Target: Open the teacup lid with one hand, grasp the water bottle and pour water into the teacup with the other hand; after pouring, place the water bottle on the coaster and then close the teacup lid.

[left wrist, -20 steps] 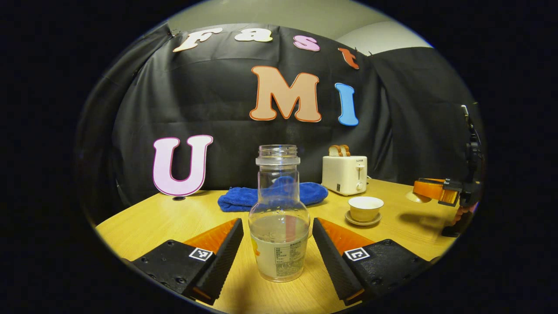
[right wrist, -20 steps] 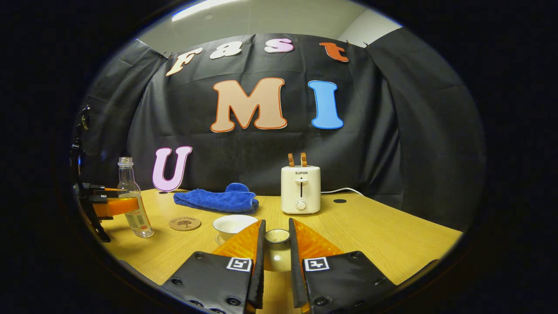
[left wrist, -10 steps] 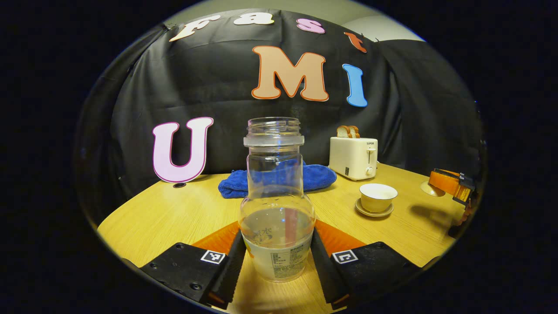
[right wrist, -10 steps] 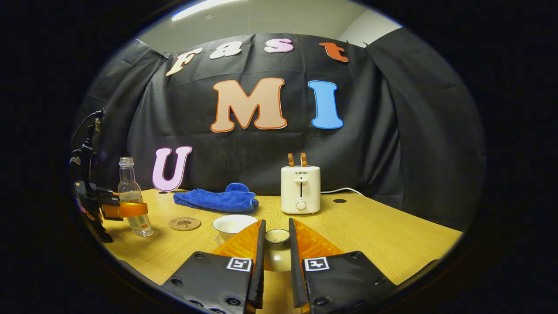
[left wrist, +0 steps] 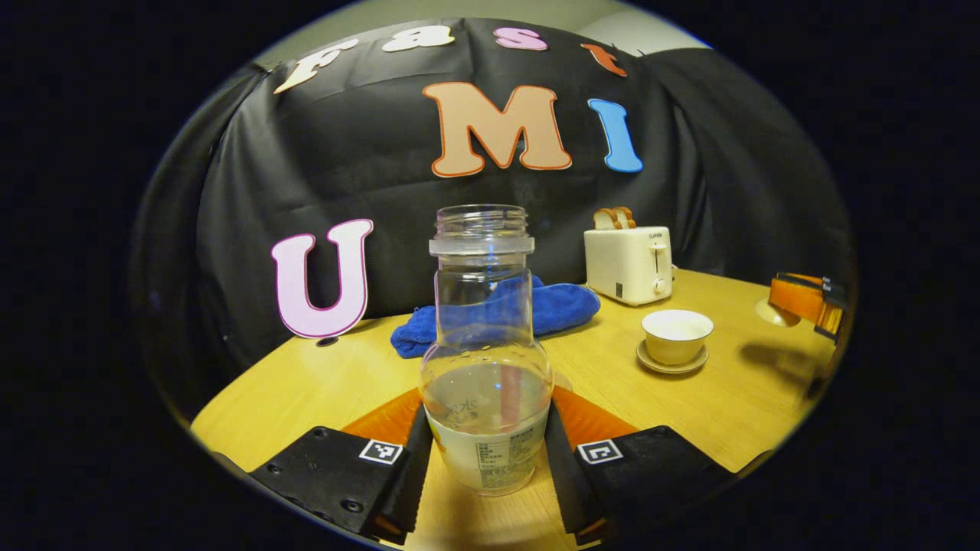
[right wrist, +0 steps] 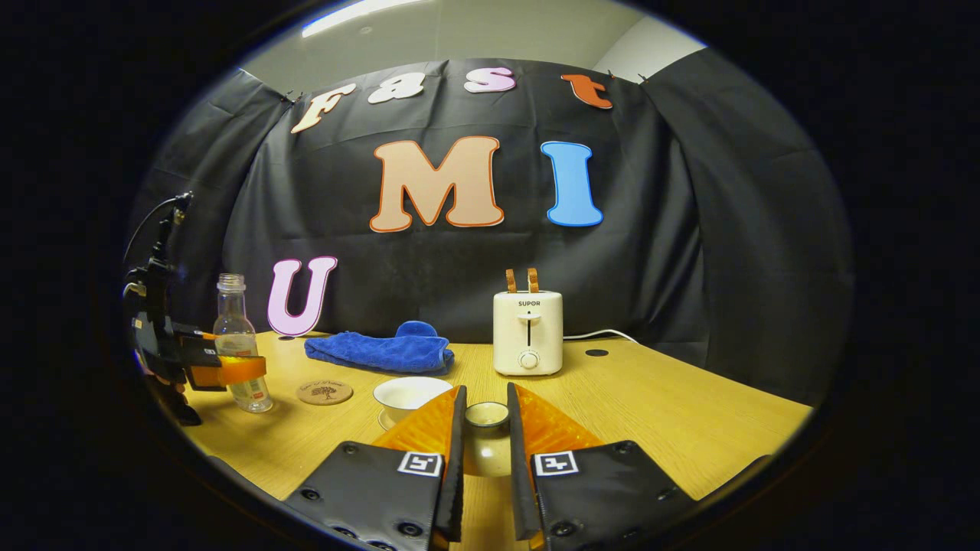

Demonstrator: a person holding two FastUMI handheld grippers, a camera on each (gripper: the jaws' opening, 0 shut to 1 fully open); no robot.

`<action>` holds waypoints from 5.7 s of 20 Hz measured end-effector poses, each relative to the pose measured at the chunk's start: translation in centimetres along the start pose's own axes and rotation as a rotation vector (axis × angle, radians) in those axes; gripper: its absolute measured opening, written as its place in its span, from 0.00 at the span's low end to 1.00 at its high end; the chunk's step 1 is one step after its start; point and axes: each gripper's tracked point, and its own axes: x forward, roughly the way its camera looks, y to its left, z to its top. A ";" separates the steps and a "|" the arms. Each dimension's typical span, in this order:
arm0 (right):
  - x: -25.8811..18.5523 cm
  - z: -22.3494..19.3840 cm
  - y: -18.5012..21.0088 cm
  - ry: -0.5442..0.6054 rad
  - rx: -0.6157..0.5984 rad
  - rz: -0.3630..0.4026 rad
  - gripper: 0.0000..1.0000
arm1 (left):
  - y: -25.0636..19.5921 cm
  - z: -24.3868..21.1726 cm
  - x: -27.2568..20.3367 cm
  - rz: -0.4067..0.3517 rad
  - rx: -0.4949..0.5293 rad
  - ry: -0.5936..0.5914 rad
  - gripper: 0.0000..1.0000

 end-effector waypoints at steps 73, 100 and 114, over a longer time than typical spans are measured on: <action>0.1 0.3 -5.2 -0.003 -0.006 -0.112 0.30 | -6.0 9.6 10.1 0.071 1.771 -0.073 0.67; 0.1 0.3 -5.3 -0.004 -0.006 -0.113 0.29 | -3.9 6.3 8.5 -0.099 0.173 -0.031 0.66; 0.1 0.2 -5.5 -0.004 -0.006 -0.119 0.28 | -1.9 3.4 9.9 -0.102 -0.191 -0.040 0.66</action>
